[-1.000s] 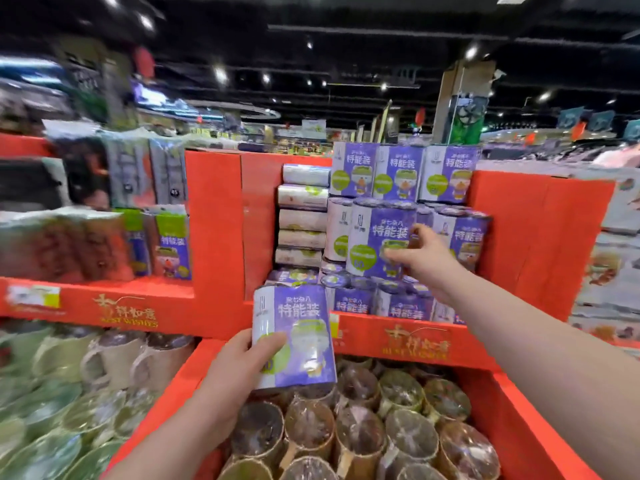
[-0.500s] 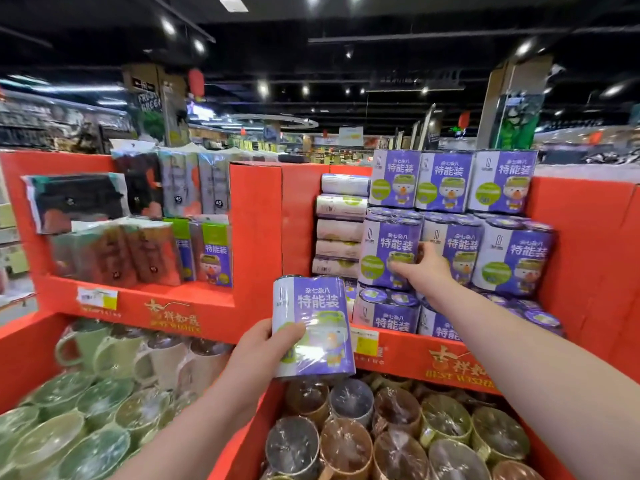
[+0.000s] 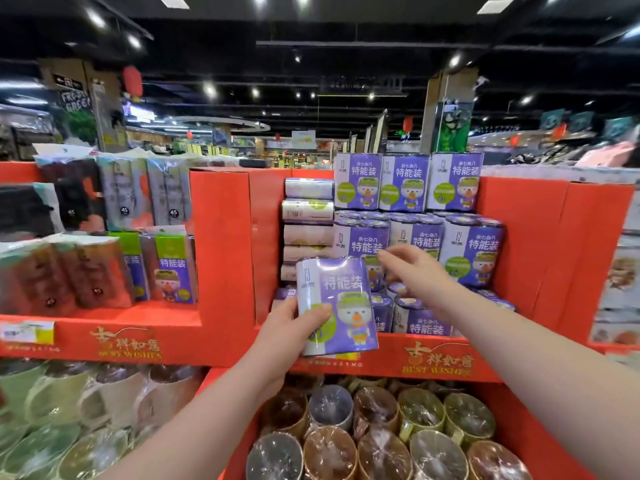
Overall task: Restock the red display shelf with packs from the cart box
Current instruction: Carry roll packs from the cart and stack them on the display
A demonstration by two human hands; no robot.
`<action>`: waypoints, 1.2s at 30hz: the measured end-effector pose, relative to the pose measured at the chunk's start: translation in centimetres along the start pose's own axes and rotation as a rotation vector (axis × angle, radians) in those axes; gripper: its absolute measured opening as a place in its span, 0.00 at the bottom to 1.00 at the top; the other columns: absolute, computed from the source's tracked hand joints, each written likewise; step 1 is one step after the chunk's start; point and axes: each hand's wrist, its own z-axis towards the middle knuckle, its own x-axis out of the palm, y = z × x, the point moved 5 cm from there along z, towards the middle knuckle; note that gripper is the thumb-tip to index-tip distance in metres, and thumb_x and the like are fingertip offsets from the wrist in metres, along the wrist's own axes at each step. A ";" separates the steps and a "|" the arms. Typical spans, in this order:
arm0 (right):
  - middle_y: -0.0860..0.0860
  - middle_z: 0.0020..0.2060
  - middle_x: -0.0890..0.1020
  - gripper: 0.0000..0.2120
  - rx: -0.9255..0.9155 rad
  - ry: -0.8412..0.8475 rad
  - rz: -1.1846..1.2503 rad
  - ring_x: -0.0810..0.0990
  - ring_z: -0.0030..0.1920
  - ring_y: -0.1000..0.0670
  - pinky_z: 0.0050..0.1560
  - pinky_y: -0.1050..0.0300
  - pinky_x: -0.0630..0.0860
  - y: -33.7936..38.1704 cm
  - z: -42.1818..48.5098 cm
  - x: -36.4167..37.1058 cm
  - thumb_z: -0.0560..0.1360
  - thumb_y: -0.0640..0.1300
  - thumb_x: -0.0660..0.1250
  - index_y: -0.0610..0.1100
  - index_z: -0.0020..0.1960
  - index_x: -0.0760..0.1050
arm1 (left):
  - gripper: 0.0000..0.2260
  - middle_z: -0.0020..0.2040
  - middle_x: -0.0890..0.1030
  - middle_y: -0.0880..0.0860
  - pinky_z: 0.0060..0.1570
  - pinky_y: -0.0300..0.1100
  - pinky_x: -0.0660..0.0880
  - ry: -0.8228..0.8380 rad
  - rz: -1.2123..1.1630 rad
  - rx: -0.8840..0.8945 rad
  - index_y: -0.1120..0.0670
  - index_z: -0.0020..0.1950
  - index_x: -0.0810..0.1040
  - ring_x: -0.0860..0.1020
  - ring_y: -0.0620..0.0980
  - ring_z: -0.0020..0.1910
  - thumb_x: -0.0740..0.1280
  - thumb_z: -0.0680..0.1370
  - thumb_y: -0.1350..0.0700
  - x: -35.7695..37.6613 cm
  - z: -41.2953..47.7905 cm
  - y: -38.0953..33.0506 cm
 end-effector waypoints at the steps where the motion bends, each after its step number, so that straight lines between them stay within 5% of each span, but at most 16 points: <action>1: 0.51 0.46 0.78 0.12 0.056 0.131 0.063 0.77 0.42 0.52 0.38 0.55 0.72 -0.1 -0.8 0.3 0.76 0.56 0.64 0.49 0.53 0.74 | 0.08 0.48 0.86 0.54 0.48 0.47 0.80 0.025 0.004 0.009 0.57 0.55 0.79 0.84 0.51 0.44 0.67 0.78 0.58 0.9 0.5 -0.3; 3: 0.52 0.43 0.80 0.10 0.095 0.328 0.071 0.78 0.35 0.54 0.35 0.57 0.70 -0.3 -2.3 0.3 0.77 0.52 0.66 0.47 0.53 0.75 | 0.07 0.48 0.85 0.54 0.48 0.47 0.79 0.061 0.018 0.025 0.55 0.55 0.80 0.83 0.50 0.44 0.67 0.77 0.58 2.7 1.3 -1.0; 5: 0.50 0.46 0.82 0.14 0.048 0.330 0.071 0.80 0.36 0.54 0.34 0.57 0.72 -0.6 -2.7 -0.9 0.75 0.43 0.69 0.45 0.59 0.73 | 0.06 0.50 0.85 0.53 0.50 0.48 0.78 0.084 0.081 0.065 0.51 0.52 0.79 0.82 0.49 0.45 0.70 0.76 0.55 4.3 2.3 -1.6; 9: 0.49 0.50 0.83 0.20 0.009 0.129 0.060 0.82 0.44 0.50 0.43 0.52 0.76 -0.8 -2.0 -5.0 0.72 0.36 0.72 0.45 0.61 0.71 | 0.23 0.57 0.80 0.47 0.62 0.49 0.74 0.117 0.400 0.231 0.45 0.59 0.77 0.78 0.48 0.56 0.70 0.66 0.41 6.2 4.2 -2.3; 14: 0.46 0.49 0.82 0.20 -0.041 -0.151 0.022 0.81 0.41 0.50 0.35 0.59 0.74 -1.9 0.3 -9.3 0.69 0.34 0.73 0.44 0.57 0.70 | 0.24 0.65 0.70 0.51 0.65 0.44 0.66 0.004 1.133 0.331 0.52 0.68 0.71 0.68 0.51 0.67 0.68 0.75 0.45 4.8 6.0 -0.4; 22: 0.47 0.61 0.79 0.31 0.000 -0.236 -0.164 0.79 0.58 0.45 0.61 0.47 0.75 -5.1 4.4 -8.7 0.67 0.42 0.77 0.44 0.67 0.68 | 0.12 0.64 0.69 0.47 0.54 0.46 0.74 -0.018 1.072 0.279 0.48 0.62 0.74 0.76 0.50 0.56 0.63 0.78 0.55 4.2 6.4 1.4; 36: 0.44 0.60 0.77 0.28 0.078 -0.252 -0.460 0.76 0.59 0.43 0.55 0.53 0.73 -6.0 3.8 -7.4 0.67 0.46 0.77 0.41 0.62 0.69 | 0.12 0.63 0.70 0.48 0.50 0.46 0.73 -0.067 1.047 0.312 0.51 0.62 0.74 0.77 0.51 0.52 0.60 0.79 0.57 4.3 6.2 1.5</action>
